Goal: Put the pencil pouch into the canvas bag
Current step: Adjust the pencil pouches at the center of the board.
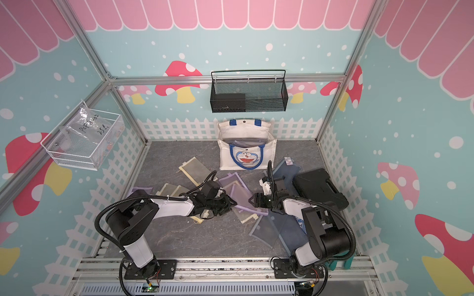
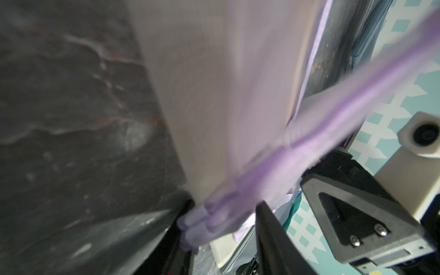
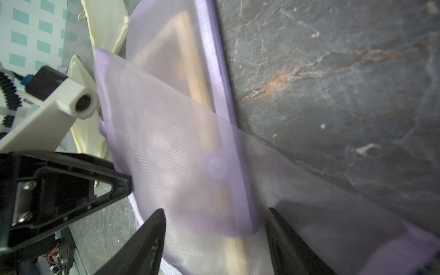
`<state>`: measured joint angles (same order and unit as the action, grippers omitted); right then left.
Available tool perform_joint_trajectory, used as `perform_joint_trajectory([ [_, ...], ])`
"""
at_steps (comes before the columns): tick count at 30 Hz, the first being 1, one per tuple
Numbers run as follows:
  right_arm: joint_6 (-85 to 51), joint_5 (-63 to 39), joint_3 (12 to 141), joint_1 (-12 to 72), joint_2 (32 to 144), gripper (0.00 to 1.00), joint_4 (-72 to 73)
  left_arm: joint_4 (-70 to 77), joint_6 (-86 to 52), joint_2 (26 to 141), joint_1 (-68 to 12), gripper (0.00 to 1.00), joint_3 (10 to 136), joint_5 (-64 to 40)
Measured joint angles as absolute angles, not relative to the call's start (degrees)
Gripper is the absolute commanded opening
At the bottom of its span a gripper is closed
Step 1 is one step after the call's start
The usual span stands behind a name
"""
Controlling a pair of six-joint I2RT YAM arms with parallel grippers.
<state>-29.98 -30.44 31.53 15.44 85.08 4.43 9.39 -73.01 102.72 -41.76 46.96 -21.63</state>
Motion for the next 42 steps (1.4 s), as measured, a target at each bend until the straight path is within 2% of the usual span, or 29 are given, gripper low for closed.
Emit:
perform_joint_trajectory([
  [3, -30.7, -30.8, 30.2, 15.5, 83.8, 0.68, 4.6, 9.3, -73.1, 102.7, -41.7, 0.19, 47.1, -21.1],
  [6, -31.0, -31.0, 29.6, 15.7, 83.2, 0.68, 4.7, 9.2, -72.9, 102.7, -41.4, 0.01, 47.1, -20.5],
  [14, -31.8, -31.2, 28.7, 15.9, 81.1, 0.68, 3.2, 2.1, -68.3, 99.6, -41.0, 0.00, 49.0, -20.1],
  [19, -31.6, -31.2, 28.7, 16.0, 79.2, 0.68, 1.0, -9.8, -60.1, 97.0, -40.9, 0.13, 55.4, -19.9],
  [24, -31.3, -32.1, 28.8, 16.3, 78.6, 0.70, -0.6, -18.3, -53.4, 95.4, -39.7, 0.14, 57.5, -19.2],
  [25, -31.2, -32.1, 28.9, 16.3, 78.2, 0.70, -1.1, -19.7, -52.2, 95.4, -39.1, 0.17, 57.5, -19.1],
  [27, -30.9, -31.9, 29.5, 16.4, 77.4, 0.71, -2.3, -23.1, -49.2, 95.7, -37.5, 0.38, 57.5, -18.5],
  [31, -29.5, -31.4, 32.2, 16.6, 77.7, 0.72, -3.4, -30.7, -44.8, 96.1, -35.5, 0.54, 58.6, -15.4],
  [40, -25.4, -32.4, 42.3, 16.8, 89.5, 0.72, -3.2, -38.4, -41.5, 90.8, -40.9, 0.58, 61.9, -12.1],
  [42, -24.8, -33.1, 43.7, 17.0, 92.3, 0.72, -3.1, -36.4, -43.2, 89.8, -42.8, 0.64, 61.4, -13.3],
])
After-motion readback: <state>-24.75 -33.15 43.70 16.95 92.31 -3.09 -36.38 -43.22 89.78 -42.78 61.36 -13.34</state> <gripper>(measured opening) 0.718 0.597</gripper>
